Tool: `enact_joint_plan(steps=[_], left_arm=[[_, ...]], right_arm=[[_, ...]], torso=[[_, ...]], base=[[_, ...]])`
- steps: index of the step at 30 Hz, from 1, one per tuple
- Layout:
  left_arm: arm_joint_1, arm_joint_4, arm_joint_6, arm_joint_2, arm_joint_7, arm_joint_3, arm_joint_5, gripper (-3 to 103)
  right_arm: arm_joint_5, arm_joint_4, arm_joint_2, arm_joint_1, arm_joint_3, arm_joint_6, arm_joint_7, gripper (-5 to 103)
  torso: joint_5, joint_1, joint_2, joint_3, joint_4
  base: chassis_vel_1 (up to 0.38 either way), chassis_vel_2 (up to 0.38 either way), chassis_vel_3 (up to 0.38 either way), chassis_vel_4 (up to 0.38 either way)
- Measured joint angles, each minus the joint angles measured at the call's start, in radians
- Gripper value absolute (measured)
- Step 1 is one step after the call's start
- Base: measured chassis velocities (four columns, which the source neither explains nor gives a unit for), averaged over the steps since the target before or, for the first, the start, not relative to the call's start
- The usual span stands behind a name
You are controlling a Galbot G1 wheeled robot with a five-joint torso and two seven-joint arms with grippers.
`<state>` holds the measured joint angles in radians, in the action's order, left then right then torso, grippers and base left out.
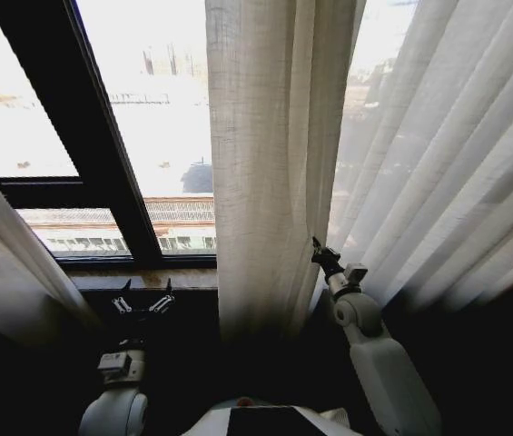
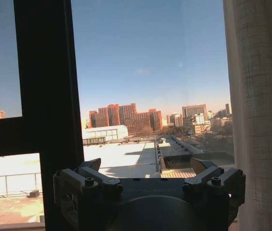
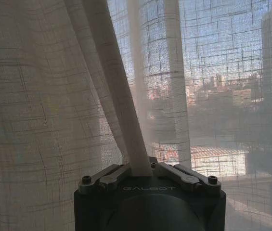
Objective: Open the curtains by pulling them apart, changing their state from closed to fully open.
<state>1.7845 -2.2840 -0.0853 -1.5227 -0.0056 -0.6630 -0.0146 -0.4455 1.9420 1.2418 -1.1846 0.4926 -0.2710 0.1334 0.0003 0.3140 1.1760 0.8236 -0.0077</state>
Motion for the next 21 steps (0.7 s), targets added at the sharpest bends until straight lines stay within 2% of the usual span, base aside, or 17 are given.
enact_joint_plan(steps=[21], left_arm=[[-0.001,0.005,-0.001,-0.002,0.000,0.004,0.005,100]], right_arm=[[0.000,0.004,-0.004,-0.014,0.018,0.000,-0.001,0]], torso=[[0.0000,0.000,0.000,0.000,0.0000]], base=[[-0.358,-0.359,0.351,0.355]])
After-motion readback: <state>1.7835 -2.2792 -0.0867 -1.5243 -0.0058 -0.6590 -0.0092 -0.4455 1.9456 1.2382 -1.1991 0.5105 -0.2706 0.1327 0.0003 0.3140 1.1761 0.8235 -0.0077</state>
